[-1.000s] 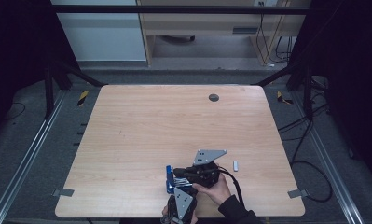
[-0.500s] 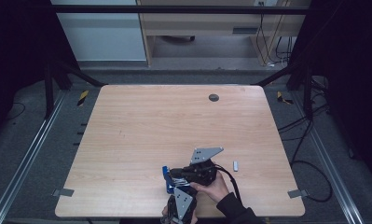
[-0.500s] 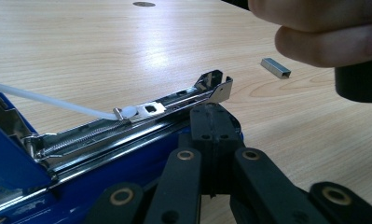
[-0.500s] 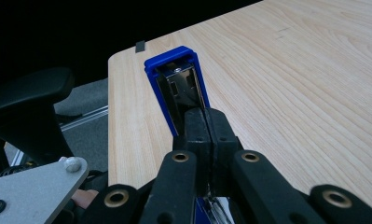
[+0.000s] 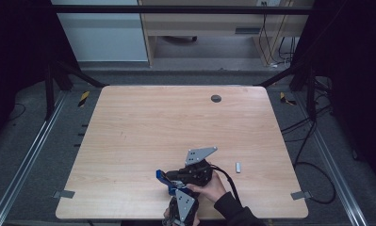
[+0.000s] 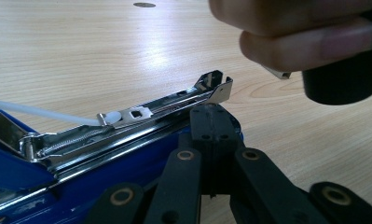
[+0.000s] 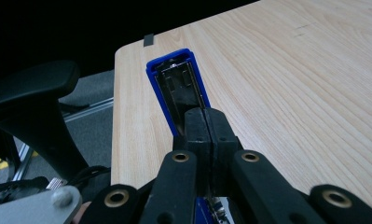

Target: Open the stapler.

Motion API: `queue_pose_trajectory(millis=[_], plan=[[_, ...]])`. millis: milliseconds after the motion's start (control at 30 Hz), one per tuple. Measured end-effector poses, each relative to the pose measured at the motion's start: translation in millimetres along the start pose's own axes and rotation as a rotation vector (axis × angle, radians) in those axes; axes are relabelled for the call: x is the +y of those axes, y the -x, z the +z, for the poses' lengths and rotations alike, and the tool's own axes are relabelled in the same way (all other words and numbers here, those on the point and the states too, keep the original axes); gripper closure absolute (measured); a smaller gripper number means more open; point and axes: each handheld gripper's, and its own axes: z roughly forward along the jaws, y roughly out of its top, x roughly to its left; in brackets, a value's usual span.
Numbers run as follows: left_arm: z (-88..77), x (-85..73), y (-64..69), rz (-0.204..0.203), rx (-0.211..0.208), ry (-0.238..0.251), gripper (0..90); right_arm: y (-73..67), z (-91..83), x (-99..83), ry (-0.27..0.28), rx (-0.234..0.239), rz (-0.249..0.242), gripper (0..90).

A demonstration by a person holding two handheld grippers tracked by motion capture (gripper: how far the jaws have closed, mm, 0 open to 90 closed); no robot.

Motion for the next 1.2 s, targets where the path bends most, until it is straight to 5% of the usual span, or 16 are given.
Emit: queue_pose_trajectory(millis=[500, 1200], plan=[[0.2, -0.4, -0.2, -0.007, 0.0, 0.005, 90.0, 3.3, 19.2, 6.0, -0.08, 0.049, -0.004, 90.0], [-0.1, -0.4, -2.7, -0.011, 0.002, 0.008, 90.0, 5.1, 55.1, 7.4, -0.299, 0.051, -0.03, 90.0]])
